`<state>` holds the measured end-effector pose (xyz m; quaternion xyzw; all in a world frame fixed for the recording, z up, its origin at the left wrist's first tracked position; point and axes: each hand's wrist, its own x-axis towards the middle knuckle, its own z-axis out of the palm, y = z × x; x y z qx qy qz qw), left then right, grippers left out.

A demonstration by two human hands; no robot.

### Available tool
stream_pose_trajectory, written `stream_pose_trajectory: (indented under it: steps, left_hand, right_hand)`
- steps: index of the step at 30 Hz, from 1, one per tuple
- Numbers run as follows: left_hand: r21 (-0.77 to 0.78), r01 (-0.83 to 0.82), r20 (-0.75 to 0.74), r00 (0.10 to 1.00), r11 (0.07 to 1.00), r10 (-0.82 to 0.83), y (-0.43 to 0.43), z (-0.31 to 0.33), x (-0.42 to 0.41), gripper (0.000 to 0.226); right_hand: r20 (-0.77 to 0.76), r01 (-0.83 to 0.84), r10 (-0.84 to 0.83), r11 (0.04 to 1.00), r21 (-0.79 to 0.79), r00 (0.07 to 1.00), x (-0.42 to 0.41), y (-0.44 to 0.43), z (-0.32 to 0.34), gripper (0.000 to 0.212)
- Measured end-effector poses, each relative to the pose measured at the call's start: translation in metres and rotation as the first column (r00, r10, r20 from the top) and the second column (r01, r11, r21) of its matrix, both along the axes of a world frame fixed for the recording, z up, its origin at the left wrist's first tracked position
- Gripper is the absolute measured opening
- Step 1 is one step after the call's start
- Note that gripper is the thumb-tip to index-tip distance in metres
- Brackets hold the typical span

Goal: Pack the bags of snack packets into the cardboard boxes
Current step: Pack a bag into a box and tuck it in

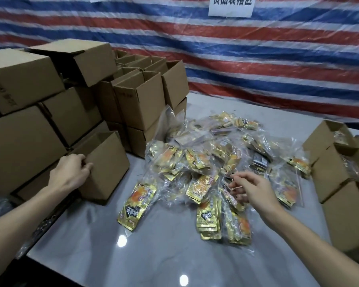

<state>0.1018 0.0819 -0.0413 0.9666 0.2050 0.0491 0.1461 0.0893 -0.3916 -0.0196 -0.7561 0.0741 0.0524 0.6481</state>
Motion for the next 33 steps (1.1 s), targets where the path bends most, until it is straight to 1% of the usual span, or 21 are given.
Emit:
stream_pose_trajectory:
  steps: [2, 4, 6, 9, 11, 14, 16, 18, 20, 23, 25, 27, 29, 31, 32, 33]
  left_hand:
    - [-0.013, -0.010, 0.069, 0.998, 1.000, 0.011, -0.005, 0.014, -0.014, 0.018]
    - [0.018, 0.012, 0.107, 0.994, 1.000, -0.014, -0.013, 0.033, -0.030, 0.017]
    - [0.095, 0.087, 0.126, 0.987, 0.992, -0.098, -0.028, 0.057, -0.048, 0.015]
    - [0.233, 0.221, 0.144, 0.955, 0.947, -0.258, -0.063, 0.096, -0.072, 0.012]
    - [0.290, 0.299, 0.191, 0.913, 0.909, -0.361, -0.089, 0.122, -0.088, 0.012]
    - [0.328, 0.448, 0.295, 0.788, 0.832, -0.540, -0.127, 0.146, -0.113, 0.007]
    - [0.270, 0.585, 0.308, 0.700, 0.764, -0.645, -0.149, 0.148, -0.124, 0.006]
    - [0.139, 0.702, 0.328, 0.633, 0.698, -0.702, -0.171, 0.137, -0.129, 0.006]
    - [0.006, 0.779, 0.374, 0.580, 0.627, -0.724, -0.193, 0.115, -0.130, 0.008]
    - [-0.158, 0.817, 0.418, 0.564, 0.555, -0.712, -0.224, 0.076, -0.128, 0.011]
    - [-0.185, 0.844, 0.398, 0.532, 0.503, -0.747, -0.239, 0.052, -0.123, 0.011]
    - [-0.213, 0.865, 0.357, 0.501, 0.454, -0.789, -0.248, 0.032, -0.119, 0.013]
    - [-0.266, 0.871, 0.284, 0.480, 0.413, -0.830, -0.256, 0.016, -0.116, 0.017]
    - [-0.283, 0.879, 0.140, 0.434, 0.384, -0.890, -0.262, 0.003, -0.114, 0.022]
    - [-0.290, 0.881, 0.055, 0.405, 0.374, -0.912, -0.265, -0.003, -0.115, 0.024]
    - [-0.317, 0.875, 0.001, 0.386, 0.366, -0.922, -0.266, -0.007, -0.115, 0.024]
  right_hand:
    - [0.002, 0.018, -0.018, 1.000, 0.010, 1.000, -0.007, -0.006, 0.001, 0.012]
    - [0.003, 0.033, -0.033, 0.999, 0.014, 0.999, -0.014, -0.010, 0.003, 0.012]
    - [-0.002, 0.035, -0.035, 0.999, 0.014, 0.999, -0.023, -0.013, 0.005, 0.012]
    - [0.002, 0.011, -0.011, 1.000, 0.023, 1.000, -0.037, -0.014, 0.010, 0.012]
    - [0.019, -0.019, 0.018, 1.000, 0.013, 1.000, -0.047, -0.015, 0.016, 0.012]
    - [0.034, -0.067, 0.069, 0.997, -0.044, 0.997, -0.064, -0.020, 0.029, 0.021]
    - [0.019, -0.087, 0.089, 0.992, -0.096, 0.996, -0.077, -0.026, 0.037, 0.030]
    - [-0.032, -0.106, 0.103, 0.989, -0.102, 0.994, -0.090, -0.033, 0.039, 0.039]
    - [-0.113, -0.116, 0.106, 0.990, -0.085, 0.988, -0.101, -0.042, 0.037, 0.047]
    - [-0.210, -0.073, 0.065, 0.997, -0.031, 0.976, -0.117, -0.058, 0.025, 0.067]
    - [-0.229, -0.014, 0.017, 1.000, 0.014, 0.973, -0.124, -0.069, 0.017, 0.070]
    - [-0.263, 0.041, -0.042, 0.999, -0.010, 0.964, -0.130, -0.077, 0.012, 0.070]
    - [-0.314, 0.050, -0.080, 0.993, -0.104, 0.946, -0.135, -0.081, 0.005, 0.062]
    - [-0.373, 0.019, -0.101, 0.976, -0.217, 0.922, -0.140, -0.081, -0.007, 0.037]
    - [-0.404, -0.016, -0.097, 0.963, -0.268, 0.909, -0.142, -0.080, -0.014, 0.030]
    - [-0.431, -0.057, -0.090, 0.947, -0.317, 0.898, -0.145, -0.078, -0.019, 0.031]
